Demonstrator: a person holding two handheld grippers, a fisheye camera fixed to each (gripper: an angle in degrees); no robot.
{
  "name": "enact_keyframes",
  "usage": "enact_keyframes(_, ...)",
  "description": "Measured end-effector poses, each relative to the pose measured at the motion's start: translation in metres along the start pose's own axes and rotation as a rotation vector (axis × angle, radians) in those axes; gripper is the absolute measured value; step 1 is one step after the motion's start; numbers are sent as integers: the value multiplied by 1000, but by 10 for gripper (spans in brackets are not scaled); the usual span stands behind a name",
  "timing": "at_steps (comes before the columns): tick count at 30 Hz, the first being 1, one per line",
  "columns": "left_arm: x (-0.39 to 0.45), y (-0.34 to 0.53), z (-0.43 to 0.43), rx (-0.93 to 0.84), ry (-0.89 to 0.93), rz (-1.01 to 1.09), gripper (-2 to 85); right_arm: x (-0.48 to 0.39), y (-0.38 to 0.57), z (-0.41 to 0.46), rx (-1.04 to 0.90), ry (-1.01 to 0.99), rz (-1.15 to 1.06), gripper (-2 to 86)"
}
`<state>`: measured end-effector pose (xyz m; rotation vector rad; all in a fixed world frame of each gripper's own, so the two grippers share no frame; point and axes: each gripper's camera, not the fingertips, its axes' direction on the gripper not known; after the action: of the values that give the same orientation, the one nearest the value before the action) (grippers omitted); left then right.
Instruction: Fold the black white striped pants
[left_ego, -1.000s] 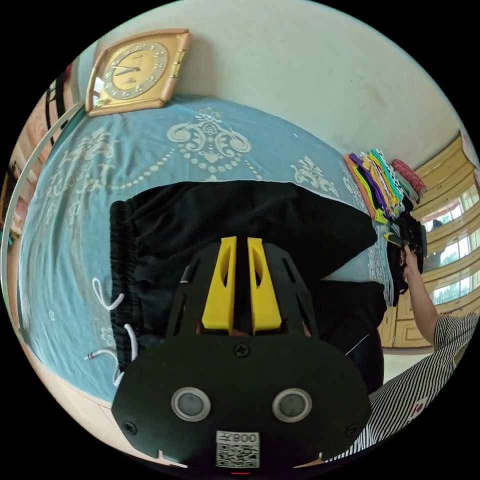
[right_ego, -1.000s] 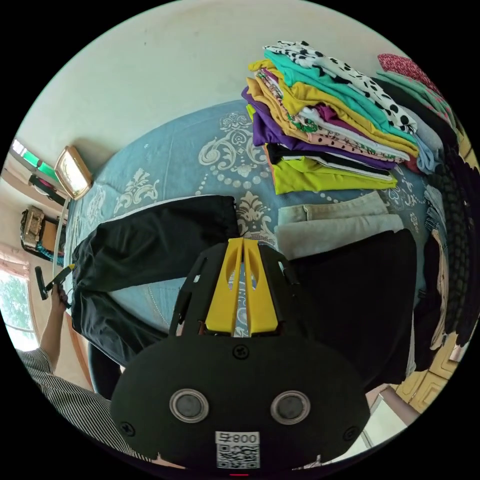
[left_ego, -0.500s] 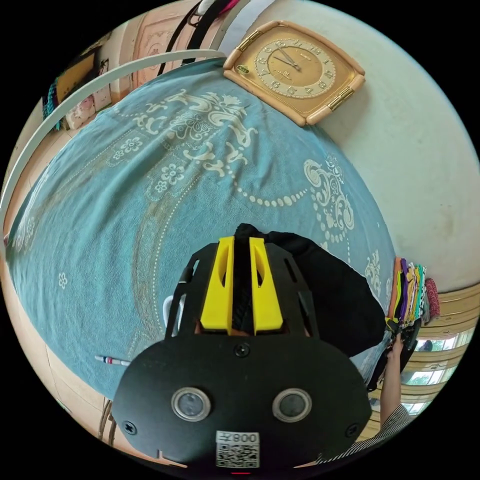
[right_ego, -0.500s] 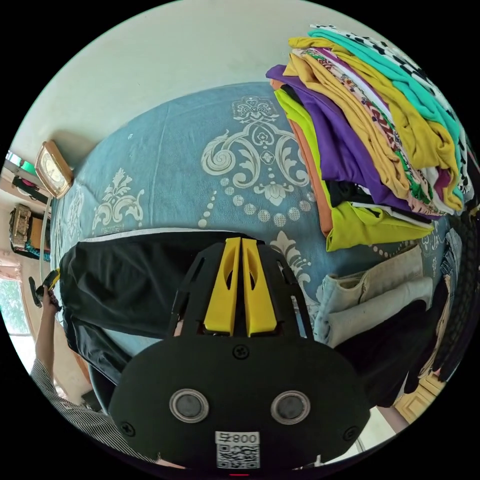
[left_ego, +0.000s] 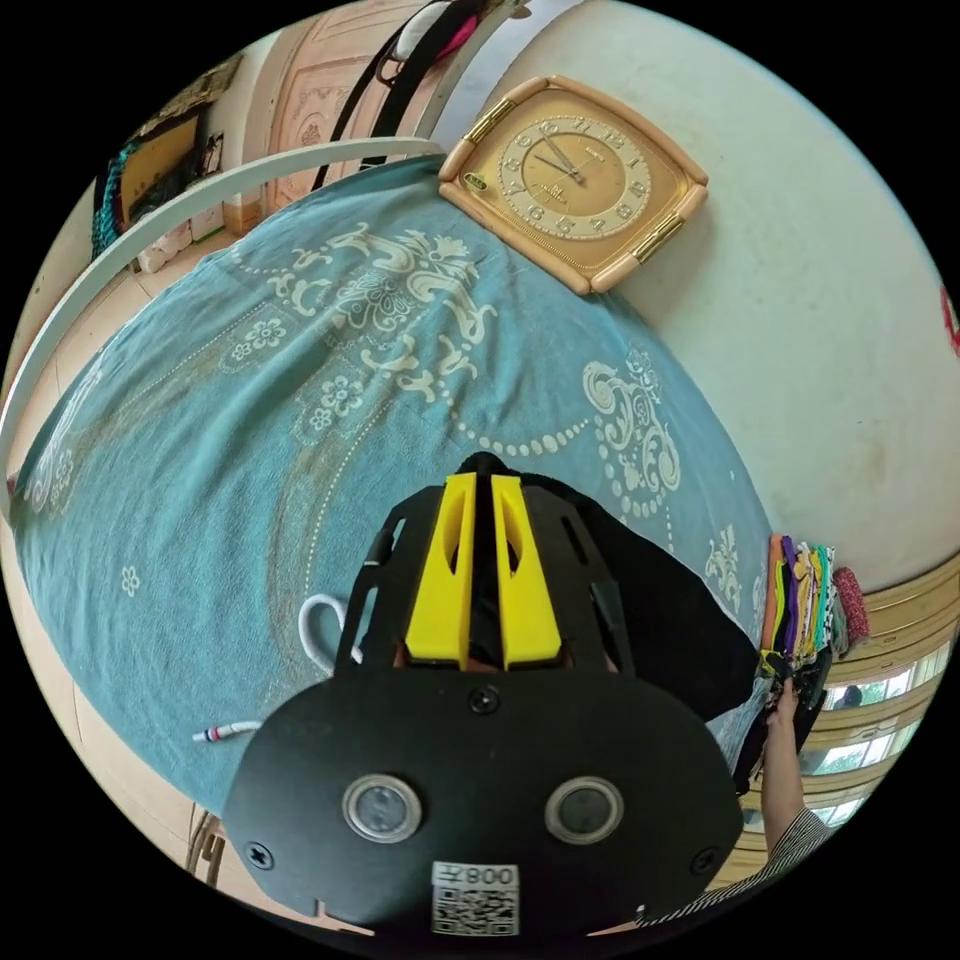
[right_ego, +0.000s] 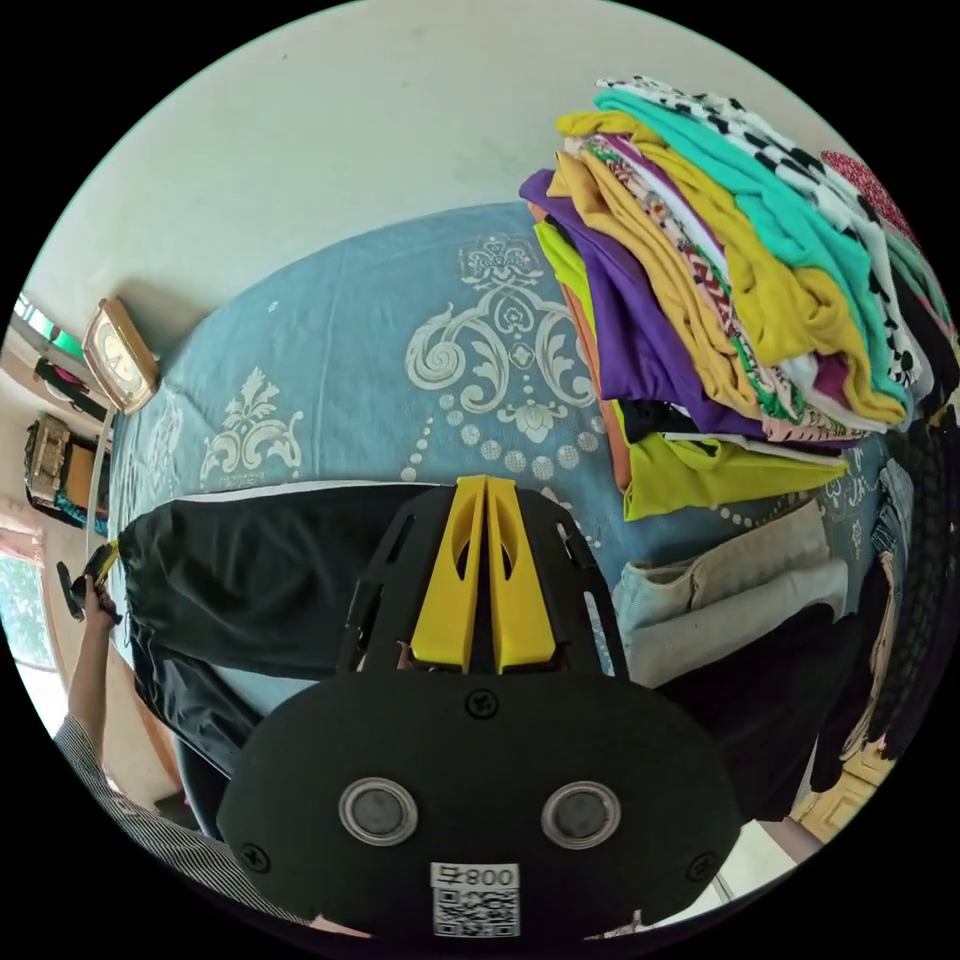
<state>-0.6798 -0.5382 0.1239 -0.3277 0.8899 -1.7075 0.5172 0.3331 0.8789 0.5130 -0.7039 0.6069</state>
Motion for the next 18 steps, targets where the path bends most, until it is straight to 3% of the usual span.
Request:
enact_keyframes(5, 15, 25, -23, 61, 128, 78, 26, -46, 45, -18, 95, -90, -190, 0)
enact_keyframes(10, 83, 49, 6, -85, 92, 337, 13, -88, 69, 48, -98, 97, -291, 0)
enact_keyframes(11, 95, 52, 22, -145, 57, 376, 10, -91, 79, 44, 12, 121, -297, 0)
enact_keyframes(13, 107, 56, 47, -253, -57, 396, 6, -95, 85, 52, 31, 160, -314, 0)
enact_keyframes(16, 120, 55, 43, -216, -44, 375, 3, -96, 78, 50, -64, 160, -306, 0)
enact_keyframes(18, 143, 63, 29, -143, -10, 459, 2, -100, 82, 35, -1, 101, -316, 0)
